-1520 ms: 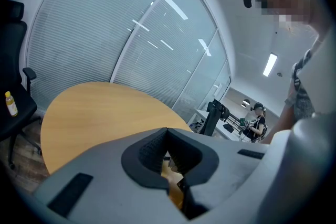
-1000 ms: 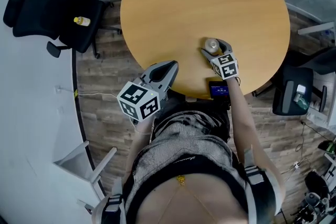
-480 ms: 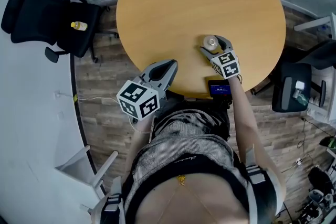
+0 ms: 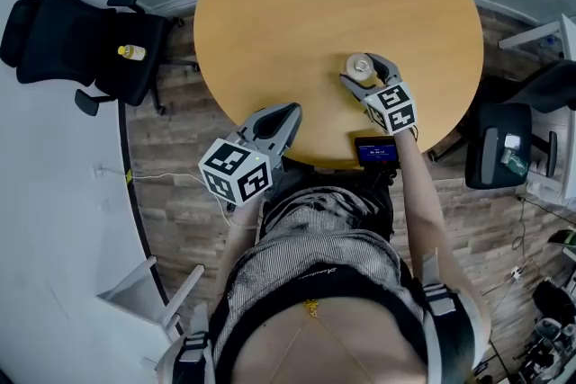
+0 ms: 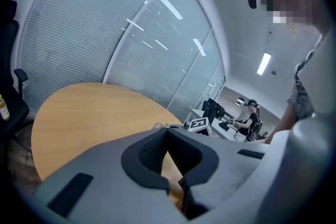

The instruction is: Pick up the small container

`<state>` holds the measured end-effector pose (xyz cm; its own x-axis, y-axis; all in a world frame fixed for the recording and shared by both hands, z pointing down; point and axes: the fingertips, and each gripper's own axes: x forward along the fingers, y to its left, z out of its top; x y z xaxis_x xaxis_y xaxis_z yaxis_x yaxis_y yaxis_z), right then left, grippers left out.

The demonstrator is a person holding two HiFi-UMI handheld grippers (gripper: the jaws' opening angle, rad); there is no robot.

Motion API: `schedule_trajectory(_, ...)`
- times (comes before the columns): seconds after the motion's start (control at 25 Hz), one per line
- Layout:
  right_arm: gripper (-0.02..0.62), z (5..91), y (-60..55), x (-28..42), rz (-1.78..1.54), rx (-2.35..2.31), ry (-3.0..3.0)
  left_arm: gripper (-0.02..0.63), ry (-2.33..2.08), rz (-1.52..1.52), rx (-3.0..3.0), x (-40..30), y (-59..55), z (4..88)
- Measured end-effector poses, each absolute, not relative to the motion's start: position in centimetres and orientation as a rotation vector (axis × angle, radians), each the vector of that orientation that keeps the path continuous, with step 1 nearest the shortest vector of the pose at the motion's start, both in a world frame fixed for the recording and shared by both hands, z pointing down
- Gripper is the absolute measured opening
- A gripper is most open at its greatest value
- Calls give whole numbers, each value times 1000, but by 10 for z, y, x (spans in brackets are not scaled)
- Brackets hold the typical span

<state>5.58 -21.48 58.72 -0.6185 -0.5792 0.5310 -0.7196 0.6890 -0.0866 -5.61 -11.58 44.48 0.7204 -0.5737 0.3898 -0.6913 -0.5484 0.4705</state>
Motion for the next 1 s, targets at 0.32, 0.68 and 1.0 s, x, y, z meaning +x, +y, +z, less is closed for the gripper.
schedule_trajectory(0.32,337,565,-203,52,426,1005,-2481,5,-946,247,2324,-54,-117,444)
schedule_trajectory(0.68,337,530,-195,56,407,1008,-2499,5,-925,242,2334,-49,-117,444)
schedule_trajectory(1.0,337,493,-194,60,422,1049,-2538,5,-913,237,2343,-46,-119,443)
